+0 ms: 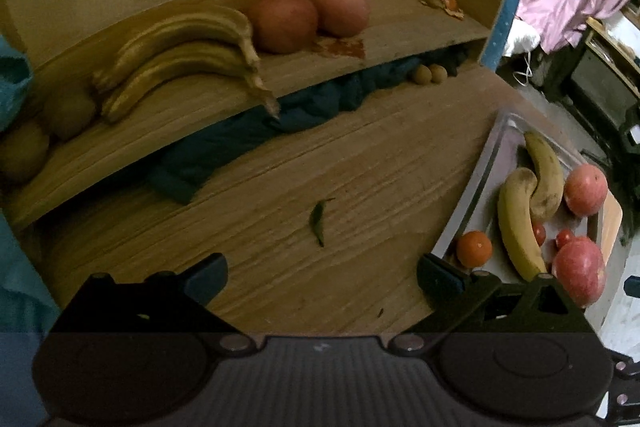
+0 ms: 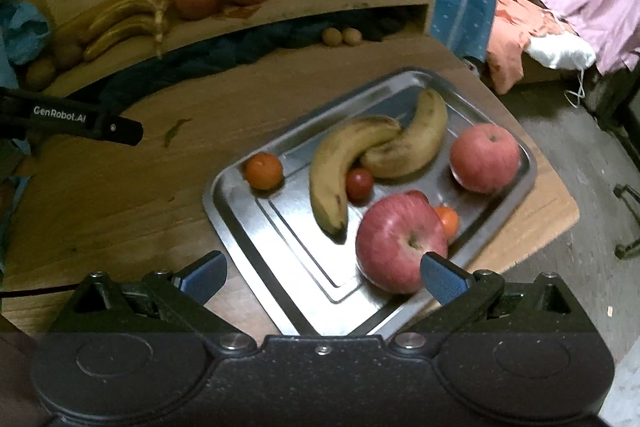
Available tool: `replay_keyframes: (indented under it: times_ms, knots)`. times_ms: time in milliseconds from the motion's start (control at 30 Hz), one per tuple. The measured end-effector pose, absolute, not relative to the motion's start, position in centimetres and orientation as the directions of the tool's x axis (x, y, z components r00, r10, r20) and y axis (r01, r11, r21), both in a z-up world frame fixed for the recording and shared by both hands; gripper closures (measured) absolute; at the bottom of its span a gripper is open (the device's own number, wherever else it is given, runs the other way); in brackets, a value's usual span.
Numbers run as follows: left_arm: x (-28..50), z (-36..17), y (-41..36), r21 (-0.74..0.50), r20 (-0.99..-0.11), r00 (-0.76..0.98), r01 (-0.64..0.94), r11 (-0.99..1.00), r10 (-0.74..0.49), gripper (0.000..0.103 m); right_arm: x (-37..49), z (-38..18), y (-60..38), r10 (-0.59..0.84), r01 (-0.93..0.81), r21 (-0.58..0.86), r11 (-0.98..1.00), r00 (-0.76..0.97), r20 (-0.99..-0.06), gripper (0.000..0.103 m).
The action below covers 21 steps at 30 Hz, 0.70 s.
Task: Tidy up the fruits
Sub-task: 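Move both grippers away from the tray toward the two small brown fruits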
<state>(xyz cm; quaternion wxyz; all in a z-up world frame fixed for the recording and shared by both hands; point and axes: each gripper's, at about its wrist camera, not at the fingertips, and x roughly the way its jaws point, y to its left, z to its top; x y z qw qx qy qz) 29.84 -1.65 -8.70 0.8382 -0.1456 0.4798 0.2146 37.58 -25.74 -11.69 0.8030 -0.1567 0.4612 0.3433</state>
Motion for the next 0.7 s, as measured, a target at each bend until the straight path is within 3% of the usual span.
replay_keyframes:
  times_ms: [700]
  knots:
    - [34.2,-8.8,-3.1,-0.009,-0.882,0.394,-0.562,0.827,0.259,0.0,42.4,-12.5,-25.0,0.494,-0.73,0.093,0.677,0.357,-0.793,0.001]
